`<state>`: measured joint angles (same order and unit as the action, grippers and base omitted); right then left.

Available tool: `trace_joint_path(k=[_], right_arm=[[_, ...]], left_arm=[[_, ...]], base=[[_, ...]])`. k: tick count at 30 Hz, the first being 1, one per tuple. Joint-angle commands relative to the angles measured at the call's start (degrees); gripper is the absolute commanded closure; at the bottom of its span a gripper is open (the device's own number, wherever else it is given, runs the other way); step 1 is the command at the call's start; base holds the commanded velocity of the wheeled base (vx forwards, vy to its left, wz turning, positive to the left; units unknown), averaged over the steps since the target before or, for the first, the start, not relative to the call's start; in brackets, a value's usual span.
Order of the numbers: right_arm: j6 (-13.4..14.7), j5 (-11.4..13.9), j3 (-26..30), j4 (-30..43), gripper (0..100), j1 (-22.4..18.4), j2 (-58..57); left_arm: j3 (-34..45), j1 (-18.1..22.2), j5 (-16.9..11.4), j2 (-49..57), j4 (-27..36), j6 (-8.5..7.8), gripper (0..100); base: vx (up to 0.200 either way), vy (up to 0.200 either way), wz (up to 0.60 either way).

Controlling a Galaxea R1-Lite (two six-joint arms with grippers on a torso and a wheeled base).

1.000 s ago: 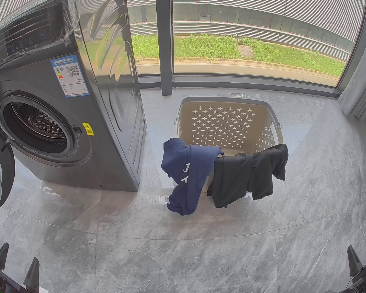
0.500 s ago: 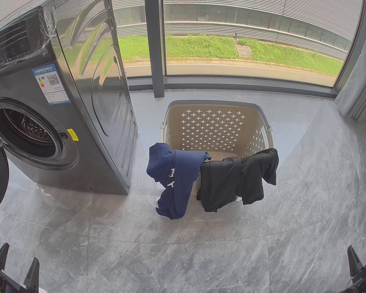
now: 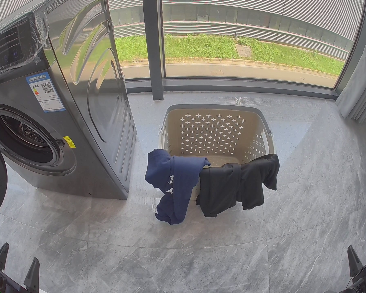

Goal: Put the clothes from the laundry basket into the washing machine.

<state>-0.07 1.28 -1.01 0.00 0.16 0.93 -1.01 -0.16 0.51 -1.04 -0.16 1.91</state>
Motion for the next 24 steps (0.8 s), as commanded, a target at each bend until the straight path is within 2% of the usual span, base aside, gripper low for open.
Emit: trace_joint_path(k=[1,24], right_arm=[[0.0,0.0,1.0,0.0,0,0.0,-0.5],[0.0,0.0,1.0,0.0,0,0.0,-0.6]], left_arm=[[1.0,0.0,0.0,0.9,0.0,0.11,0],[1.0,0.0,0.0,0.9,0.0,0.02,0]], base=[[0.0,-0.2,0.0],[0.0,0.0,0.0]])
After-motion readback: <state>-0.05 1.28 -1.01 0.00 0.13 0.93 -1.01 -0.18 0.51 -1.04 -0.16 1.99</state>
